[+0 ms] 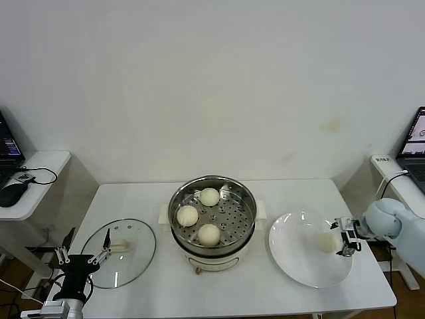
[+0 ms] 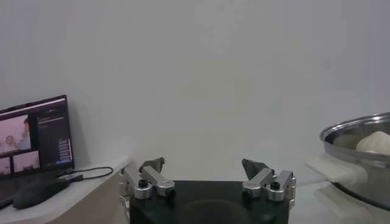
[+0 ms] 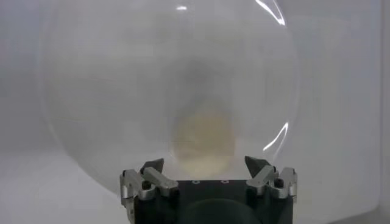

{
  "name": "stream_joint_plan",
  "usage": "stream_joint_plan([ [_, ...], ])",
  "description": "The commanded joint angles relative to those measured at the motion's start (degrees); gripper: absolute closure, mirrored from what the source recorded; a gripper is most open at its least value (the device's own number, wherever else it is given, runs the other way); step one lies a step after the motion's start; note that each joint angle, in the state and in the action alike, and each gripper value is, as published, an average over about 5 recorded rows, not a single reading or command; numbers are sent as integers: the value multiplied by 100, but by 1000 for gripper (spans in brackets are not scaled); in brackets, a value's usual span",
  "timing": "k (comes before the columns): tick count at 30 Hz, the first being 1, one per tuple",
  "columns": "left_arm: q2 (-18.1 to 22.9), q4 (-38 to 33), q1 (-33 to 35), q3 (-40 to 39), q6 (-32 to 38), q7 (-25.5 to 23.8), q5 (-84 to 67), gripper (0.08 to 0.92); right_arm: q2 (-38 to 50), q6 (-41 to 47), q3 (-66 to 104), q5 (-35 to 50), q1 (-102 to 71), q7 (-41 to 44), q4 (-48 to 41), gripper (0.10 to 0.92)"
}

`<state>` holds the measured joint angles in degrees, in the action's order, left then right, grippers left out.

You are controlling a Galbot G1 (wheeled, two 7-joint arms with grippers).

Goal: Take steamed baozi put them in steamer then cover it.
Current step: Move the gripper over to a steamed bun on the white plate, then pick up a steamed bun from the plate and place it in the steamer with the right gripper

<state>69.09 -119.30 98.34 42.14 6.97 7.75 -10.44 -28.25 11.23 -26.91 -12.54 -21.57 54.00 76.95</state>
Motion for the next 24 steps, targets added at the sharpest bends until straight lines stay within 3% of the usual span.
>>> stream_joint_plan([
  [1, 5, -1, 7, 15, 25, 4, 8, 177, -281, -21, 111, -121, -89, -40, -308, 209],
  [14, 11, -55, 17, 39, 67, 46, -18, 177, -254, 121, -131, 70, 336, 190, -259, 388],
  [24, -1, -61, -52, -37, 57, 47, -21, 177, 349, 713, -1732, 1327, 2775, 484, 813, 431],
])
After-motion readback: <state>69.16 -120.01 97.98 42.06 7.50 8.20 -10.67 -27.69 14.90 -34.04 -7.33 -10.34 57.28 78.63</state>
